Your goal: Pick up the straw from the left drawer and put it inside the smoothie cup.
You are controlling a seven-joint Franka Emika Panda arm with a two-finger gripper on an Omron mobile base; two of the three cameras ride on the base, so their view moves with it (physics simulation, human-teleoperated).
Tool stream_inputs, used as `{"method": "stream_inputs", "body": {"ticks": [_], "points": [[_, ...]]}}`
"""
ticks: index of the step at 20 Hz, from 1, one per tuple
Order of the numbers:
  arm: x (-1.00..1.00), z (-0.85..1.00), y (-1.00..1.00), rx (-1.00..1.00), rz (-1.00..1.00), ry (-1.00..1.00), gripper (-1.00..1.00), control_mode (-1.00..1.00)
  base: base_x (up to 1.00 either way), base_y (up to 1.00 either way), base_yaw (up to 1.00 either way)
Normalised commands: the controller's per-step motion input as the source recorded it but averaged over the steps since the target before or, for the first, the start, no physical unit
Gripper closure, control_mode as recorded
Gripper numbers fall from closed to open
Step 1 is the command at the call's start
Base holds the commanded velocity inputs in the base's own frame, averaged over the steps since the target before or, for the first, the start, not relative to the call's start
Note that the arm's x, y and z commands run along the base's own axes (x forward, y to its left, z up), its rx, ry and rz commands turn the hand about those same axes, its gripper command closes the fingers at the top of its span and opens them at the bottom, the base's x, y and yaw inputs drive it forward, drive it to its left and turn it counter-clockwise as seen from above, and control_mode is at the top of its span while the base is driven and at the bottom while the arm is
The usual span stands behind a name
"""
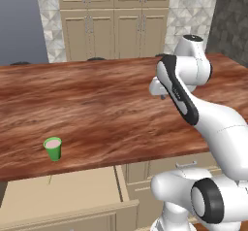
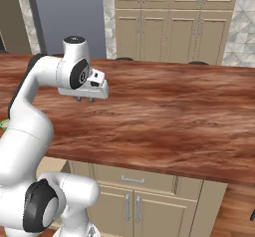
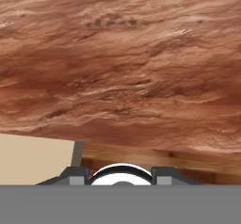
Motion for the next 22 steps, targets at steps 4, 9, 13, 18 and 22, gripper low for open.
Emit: {"method": "stream_inputs", "body": {"ticks": [4, 9, 13, 18, 22], "points": [[-0.06, -0.04, 0.18, 0.00, -0.01, 0.01, -1.00, -1.00, 0.00, 0.00, 0.00], [-0.47, 0.03, 0.06, -0.20, 0.44, -0.04, -1.00, -1.00, 0.00, 0.00, 0.00], [-0.27, 0.00, -0.04, -0.04, 0.54, 0.00, -1.00, -1.00, 0.00, 0.00, 0.00], [-0.03, -0.01, 0.03, 0.01, 0.15, 0.03, -1.00, -1.00, 0.00, 0.00, 0.00], [0.00, 0.00, 0.00, 0.00, 0.00, 0.00, -1.00, 1.00, -0.51, -0.08, 0.28]]}}
